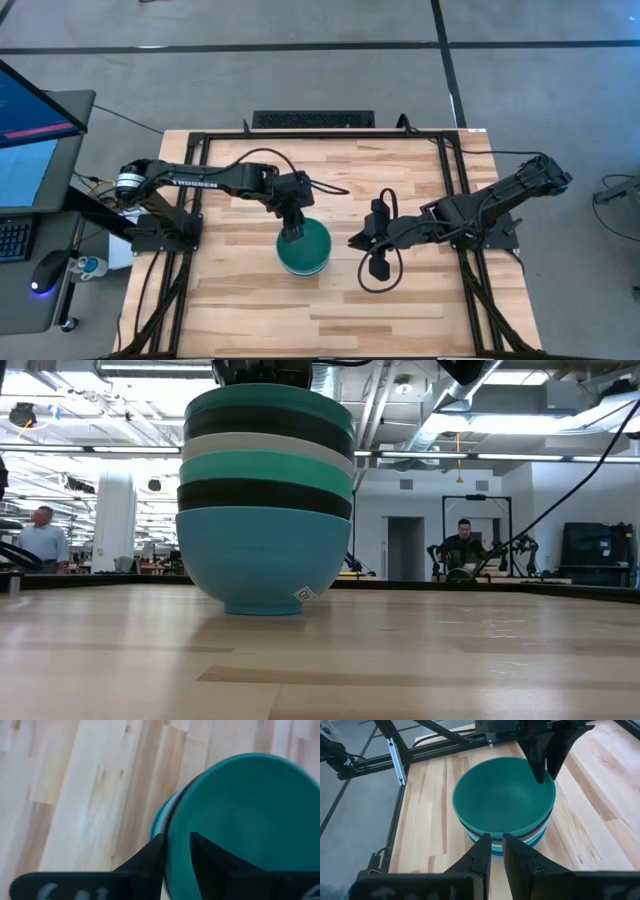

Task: Nest bowls inside each other
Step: Stack the green bowl on top of the black bowl

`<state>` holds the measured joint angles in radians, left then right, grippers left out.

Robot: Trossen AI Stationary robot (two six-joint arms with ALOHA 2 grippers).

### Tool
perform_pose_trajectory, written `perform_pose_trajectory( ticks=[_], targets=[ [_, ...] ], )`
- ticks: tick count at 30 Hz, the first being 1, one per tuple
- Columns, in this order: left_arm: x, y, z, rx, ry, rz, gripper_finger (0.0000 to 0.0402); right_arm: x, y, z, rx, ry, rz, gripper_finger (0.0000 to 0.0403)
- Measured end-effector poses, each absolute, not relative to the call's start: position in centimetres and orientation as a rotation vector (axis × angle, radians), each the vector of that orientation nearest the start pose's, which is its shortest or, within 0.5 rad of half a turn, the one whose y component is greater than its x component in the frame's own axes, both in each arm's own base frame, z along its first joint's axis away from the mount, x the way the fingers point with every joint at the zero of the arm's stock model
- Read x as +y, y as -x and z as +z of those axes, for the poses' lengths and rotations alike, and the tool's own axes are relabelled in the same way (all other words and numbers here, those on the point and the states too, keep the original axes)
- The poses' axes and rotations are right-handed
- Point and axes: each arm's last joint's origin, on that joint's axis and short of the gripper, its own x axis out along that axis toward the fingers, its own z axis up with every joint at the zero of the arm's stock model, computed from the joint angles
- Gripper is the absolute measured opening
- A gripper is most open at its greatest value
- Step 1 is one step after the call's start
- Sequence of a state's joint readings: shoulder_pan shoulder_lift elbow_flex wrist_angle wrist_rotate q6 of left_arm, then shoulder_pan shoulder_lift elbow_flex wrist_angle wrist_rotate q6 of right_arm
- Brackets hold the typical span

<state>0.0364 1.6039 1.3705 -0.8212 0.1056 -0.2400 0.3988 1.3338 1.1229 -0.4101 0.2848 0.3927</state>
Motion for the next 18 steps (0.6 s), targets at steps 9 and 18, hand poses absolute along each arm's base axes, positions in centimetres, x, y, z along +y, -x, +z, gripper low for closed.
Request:
perform_pose_trajectory(
  ticks=[9, 18],
  targets=[
    [0.7, -33.0, 29.1, 1.039, 0.336, 0.002, 0.0084, 10.4, -26.8, 31.2, 0.595, -0.173, -0.006, 0.0070],
    [1.4, -33.3, 33.7, 0.931, 0.306, -0.003, 0.0084, 10.2, -26.2, 31.9, 0.578, -0.172, 0.001, 0.0070]
  ],
)
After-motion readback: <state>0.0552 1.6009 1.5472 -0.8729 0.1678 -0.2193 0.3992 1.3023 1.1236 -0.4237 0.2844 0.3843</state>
